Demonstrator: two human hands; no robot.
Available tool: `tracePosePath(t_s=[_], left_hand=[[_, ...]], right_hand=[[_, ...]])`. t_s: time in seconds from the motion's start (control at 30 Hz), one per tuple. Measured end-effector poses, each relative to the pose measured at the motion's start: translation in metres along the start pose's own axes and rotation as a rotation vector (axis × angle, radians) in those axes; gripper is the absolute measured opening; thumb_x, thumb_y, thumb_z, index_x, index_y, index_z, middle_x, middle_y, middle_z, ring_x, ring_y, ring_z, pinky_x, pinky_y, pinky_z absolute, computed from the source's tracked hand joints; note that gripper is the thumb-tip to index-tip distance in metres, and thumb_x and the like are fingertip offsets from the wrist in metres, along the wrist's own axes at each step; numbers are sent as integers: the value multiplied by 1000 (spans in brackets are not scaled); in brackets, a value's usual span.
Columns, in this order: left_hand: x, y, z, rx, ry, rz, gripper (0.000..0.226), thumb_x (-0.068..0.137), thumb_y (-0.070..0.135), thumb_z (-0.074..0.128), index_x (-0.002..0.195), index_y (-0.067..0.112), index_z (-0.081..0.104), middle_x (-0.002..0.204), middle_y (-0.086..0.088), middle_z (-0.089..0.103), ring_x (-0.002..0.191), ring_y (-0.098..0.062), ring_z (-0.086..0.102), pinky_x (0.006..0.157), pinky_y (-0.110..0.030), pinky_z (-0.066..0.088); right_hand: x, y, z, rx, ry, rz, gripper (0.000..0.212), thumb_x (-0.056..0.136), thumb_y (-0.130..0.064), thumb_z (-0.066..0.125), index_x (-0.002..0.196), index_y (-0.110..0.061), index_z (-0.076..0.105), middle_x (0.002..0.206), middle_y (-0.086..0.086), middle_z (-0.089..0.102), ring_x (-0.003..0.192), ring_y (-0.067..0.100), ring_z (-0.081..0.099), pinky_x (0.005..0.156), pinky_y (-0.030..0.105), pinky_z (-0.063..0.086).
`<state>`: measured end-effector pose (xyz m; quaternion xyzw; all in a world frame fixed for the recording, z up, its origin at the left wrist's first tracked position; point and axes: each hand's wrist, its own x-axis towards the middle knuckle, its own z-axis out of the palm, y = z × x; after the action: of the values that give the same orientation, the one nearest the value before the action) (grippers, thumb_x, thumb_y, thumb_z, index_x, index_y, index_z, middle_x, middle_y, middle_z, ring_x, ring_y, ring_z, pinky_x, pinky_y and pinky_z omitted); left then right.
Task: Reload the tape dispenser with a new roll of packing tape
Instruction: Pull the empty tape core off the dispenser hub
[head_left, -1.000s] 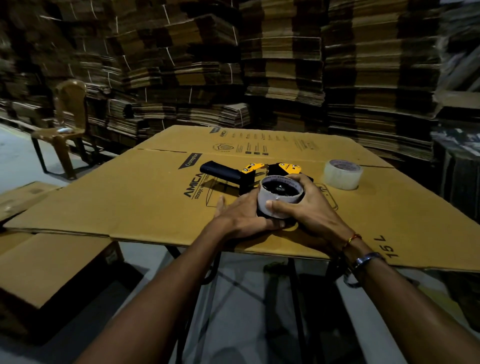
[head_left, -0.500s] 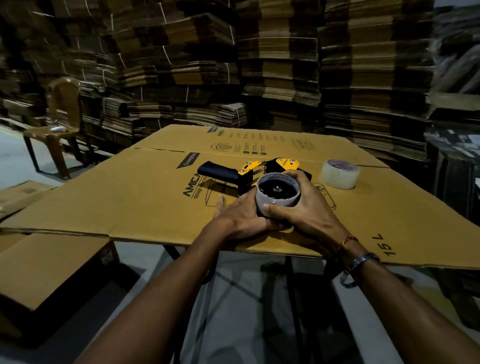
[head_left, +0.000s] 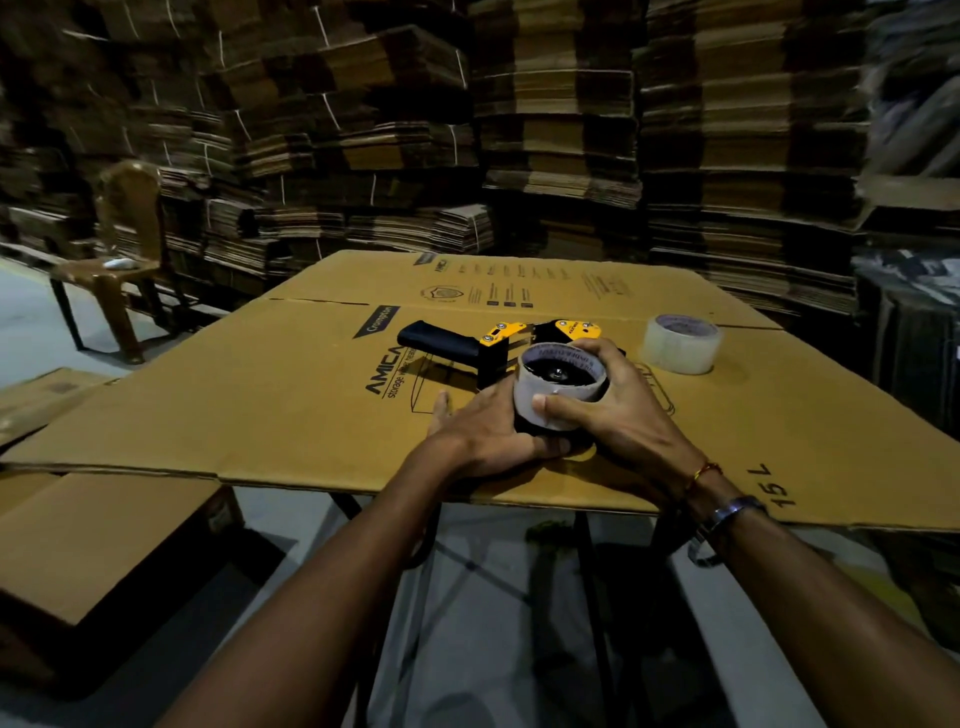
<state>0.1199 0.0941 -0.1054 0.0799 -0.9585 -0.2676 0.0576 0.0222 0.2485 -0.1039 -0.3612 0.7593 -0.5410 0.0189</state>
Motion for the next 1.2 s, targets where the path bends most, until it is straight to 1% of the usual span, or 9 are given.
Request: tracePosePath(t_s=[0.23,0.37,0.43,0.6,0.7,0.8,0.9,1.0,1.2], left_hand=[[3,-4,2,3,-1,13,92,77,79,52,152,38,18,161,9,28,149,-17,24,117,-64,-6],[2,-3,1,18,-7,10,95,76,78,52,153,35,17,161,8,28,148,-17,26,118,-63,-4],[1,-1,1,27,-5,13,97,75,79,52,154,34,19,159,7,31,146,-18,29,118,-63,-1],[-1,0,-1,12,3,8,94,78,73,56,153,29,19,158,5,34,145,-18,30,119,-62,-1],[1,-2,1,11,19,7,93,76,76,55,150,30,23,156,7,37,145,-17,32,118,-64,0],[2,-4,3,10,16,3,92,75,79,52,149,33,23,157,9,36,145,-16,32,118,-65,0],[1,-3,2,23,9,1,94,73,78,51,151,34,20,159,7,33,146,-17,29,118,-65,-2],[0,-2,1,19,-3,-20,97,72,77,51,152,34,17,161,6,30,148,-17,26,118,-64,-3],[0,-1,1,5,2,-14,88,78,76,54,150,38,20,160,9,31,147,-16,27,118,-62,-4]], right_hand=[[-1,1,0,87,-5,47,74,61,-50,91,123,-29,57,121,-5,70,111,15,69,96,47,57],[-6,-5,1,-86,2,-22,81,62,-57,84,131,-30,50,123,-10,67,111,9,66,97,40,57],[-8,-8,2,-171,14,-59,87,63,-59,83,136,-30,46,126,-10,65,113,10,64,99,39,55],[-9,-9,3,-239,34,-102,87,66,-54,87,138,-27,45,126,-8,64,113,12,63,100,40,54],[-8,-9,3,-204,48,-93,84,61,-59,86,132,-31,49,121,-13,67,110,8,64,97,42,55],[-5,-5,2,-125,30,-45,89,57,-61,87,133,-34,48,124,-14,66,114,8,64,99,43,55],[-7,-2,-1,-88,-24,-19,102,56,-56,91,142,-36,39,132,-15,60,123,6,59,107,41,50],[-8,-3,-1,-145,-53,-25,114,55,-56,92,148,-36,30,138,-15,57,129,7,54,111,39,45],[-5,-2,-2,-78,-10,9,102,52,-56,93,138,-36,41,132,-12,62,122,9,60,105,42,51]])
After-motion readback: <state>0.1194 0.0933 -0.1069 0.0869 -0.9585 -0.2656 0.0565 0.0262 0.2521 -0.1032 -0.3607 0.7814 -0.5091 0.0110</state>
